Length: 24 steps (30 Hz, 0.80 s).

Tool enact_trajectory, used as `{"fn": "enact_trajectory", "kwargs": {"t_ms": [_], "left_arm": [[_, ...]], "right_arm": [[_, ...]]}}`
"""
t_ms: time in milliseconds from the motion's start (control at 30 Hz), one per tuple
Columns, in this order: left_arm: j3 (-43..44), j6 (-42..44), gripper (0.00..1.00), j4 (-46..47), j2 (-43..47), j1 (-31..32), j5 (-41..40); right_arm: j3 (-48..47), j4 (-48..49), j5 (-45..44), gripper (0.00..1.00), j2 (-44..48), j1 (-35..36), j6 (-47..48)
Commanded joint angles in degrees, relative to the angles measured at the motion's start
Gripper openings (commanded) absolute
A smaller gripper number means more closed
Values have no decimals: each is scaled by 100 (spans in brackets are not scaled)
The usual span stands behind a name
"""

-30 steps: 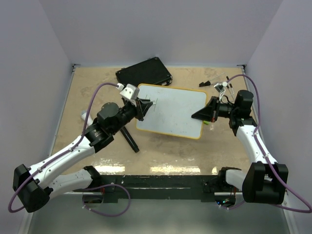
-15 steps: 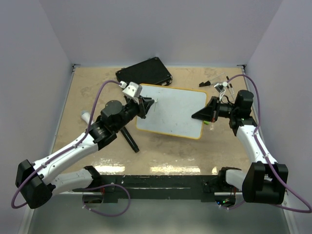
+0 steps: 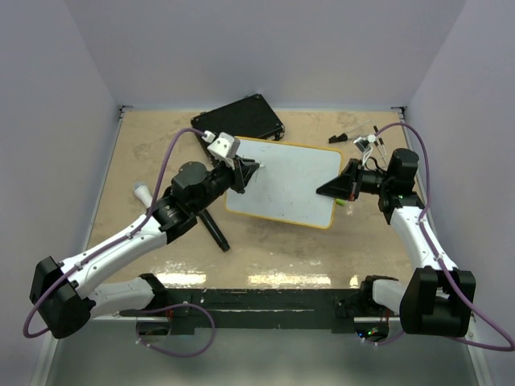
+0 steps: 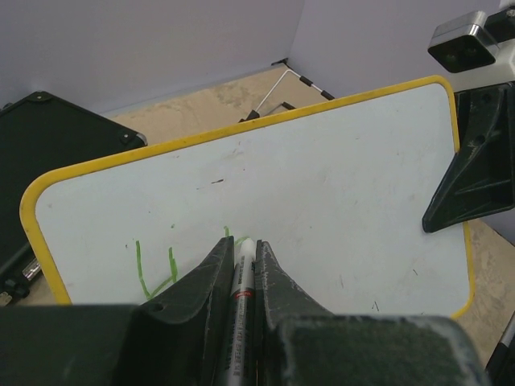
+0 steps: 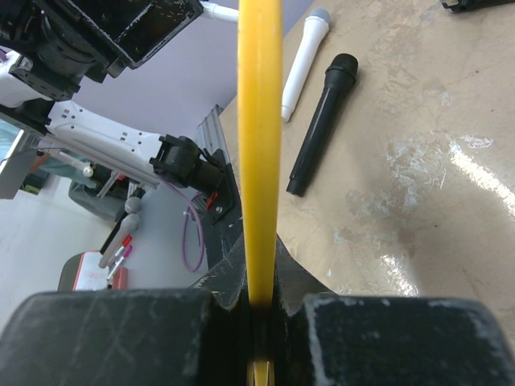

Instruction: Write a sentence on the whiteboard

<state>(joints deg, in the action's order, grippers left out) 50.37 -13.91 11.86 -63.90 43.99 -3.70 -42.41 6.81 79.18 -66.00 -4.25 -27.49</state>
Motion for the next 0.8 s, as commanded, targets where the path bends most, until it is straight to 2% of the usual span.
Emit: {"fn": "enact_trajectory", "kwargs": {"t_ms": [0, 500, 767], "left_arm": [[158, 47, 0, 10, 35, -30, 150], [-203, -33, 0, -439, 431, -22, 10], [-89, 134, 0, -474, 449, -22, -394]], "right_arm": [[-355, 207, 441, 0, 78, 12, -3], [-364, 189, 432, 0, 96, 21, -2], [-364, 198, 432, 0, 105, 12, -2]]}}
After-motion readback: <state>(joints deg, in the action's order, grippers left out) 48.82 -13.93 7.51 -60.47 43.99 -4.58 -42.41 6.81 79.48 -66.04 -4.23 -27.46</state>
